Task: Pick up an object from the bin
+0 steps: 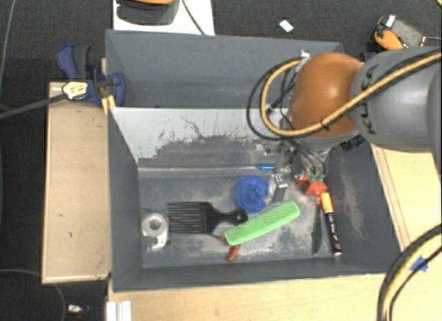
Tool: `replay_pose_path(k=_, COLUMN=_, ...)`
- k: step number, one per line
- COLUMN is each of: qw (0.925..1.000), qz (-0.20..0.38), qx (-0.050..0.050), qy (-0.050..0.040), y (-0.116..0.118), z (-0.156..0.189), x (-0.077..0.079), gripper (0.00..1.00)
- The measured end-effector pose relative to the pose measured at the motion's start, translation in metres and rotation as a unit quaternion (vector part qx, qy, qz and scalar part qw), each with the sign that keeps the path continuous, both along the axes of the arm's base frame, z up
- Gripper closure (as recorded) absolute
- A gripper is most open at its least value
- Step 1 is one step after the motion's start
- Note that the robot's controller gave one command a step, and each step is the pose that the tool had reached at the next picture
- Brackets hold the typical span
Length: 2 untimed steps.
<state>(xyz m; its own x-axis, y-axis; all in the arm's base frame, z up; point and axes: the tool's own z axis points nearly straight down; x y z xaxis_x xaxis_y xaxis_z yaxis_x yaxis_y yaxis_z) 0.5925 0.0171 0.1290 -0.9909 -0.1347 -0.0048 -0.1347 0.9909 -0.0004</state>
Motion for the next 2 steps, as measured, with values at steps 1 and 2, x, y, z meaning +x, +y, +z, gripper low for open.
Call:
replay_pose_path(k=1, qw=1.0, qz=-0.006, qx=0.0, qy=-0.0015, y=-0.0136, z=-0.059, x=-0.0055, gripper=0.0)
replay_pose_path(k=2, qw=0.9998, qz=0.017, qx=0.001, qy=-0.0062, y=-0.0158, z=-0.0578, x=-0.0013, gripper=1.0)
